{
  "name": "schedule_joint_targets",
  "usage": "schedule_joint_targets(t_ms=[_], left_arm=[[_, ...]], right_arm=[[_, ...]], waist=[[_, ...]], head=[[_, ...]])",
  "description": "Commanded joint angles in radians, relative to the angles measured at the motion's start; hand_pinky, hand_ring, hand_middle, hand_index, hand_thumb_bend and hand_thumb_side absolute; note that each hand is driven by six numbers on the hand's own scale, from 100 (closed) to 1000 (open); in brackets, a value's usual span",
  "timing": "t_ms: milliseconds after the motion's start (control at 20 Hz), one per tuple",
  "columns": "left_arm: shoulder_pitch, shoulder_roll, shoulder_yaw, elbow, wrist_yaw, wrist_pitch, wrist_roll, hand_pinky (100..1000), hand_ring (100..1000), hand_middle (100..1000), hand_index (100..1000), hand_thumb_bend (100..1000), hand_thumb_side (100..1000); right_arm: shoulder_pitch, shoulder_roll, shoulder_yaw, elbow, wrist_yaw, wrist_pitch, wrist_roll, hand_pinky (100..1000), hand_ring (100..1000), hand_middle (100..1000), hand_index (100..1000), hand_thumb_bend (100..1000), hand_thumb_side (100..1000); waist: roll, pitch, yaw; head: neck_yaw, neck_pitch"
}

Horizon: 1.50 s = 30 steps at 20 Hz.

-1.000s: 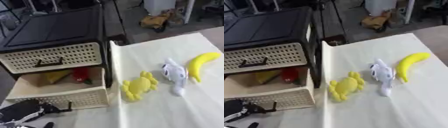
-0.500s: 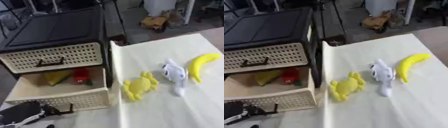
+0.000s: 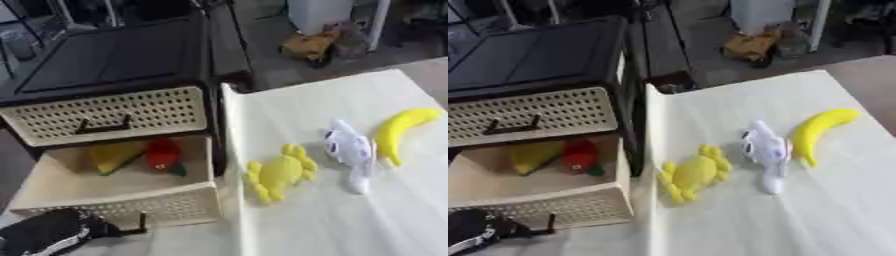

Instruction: Pick up objects from table and place into drawer.

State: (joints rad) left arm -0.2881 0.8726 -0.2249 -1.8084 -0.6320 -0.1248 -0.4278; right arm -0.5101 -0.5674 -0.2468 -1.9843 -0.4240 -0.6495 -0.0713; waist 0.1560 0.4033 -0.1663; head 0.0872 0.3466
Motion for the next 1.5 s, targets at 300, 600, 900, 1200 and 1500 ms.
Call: schedule_joint_targets(t_ms=[300, 600, 900, 1200, 1500], left_arm=[[0.031, 0.034, -0.018, -0.063, 0.008, -0.003, -0.005, 100, 100, 100, 808, 100, 328], [0.053, 0.040, -0.019, -0.094, 0.001, 0.005, -0.004, 100, 100, 100, 807, 100, 327], [0.074, 0.039, -0.026, -0.115, -0.012, 0.005, -0.010, 100, 100, 100, 806, 100, 331], [0.087, 0.040, -0.029, -0.146, -0.011, 0.005, -0.016, 100, 100, 100, 803, 100, 331], [0.106, 0.040, -0.034, -0.180, -0.013, 0.007, -0.017, 100, 100, 100, 802, 100, 332]], right_arm=[[-0.005, -0.015, -0.009, -0.016, 0.005, 0.001, -0.001, 748, 871, 777, 915, 100, 1000], [-0.002, -0.014, -0.010, -0.016, 0.007, -0.001, -0.002, 748, 871, 777, 915, 100, 1000], [-0.002, -0.014, -0.010, -0.016, 0.008, -0.002, -0.004, 748, 871, 778, 915, 100, 1000], [-0.001, -0.013, -0.011, -0.016, 0.009, -0.001, -0.005, 748, 871, 778, 915, 100, 1000], [0.000, -0.012, -0.012, -0.016, 0.009, 0.000, -0.007, 748, 871, 778, 915, 100, 1000]], waist=[[-0.014, -0.023, 0.004], [-0.017, -0.024, 0.007], [-0.021, -0.023, 0.014], [-0.023, -0.024, 0.019], [-0.023, -0.026, 0.019]], head=[[-0.001, -0.001], [-0.002, -0.003], [-0.003, -0.001], [-0.004, 0.000], [-0.004, -0.003]])
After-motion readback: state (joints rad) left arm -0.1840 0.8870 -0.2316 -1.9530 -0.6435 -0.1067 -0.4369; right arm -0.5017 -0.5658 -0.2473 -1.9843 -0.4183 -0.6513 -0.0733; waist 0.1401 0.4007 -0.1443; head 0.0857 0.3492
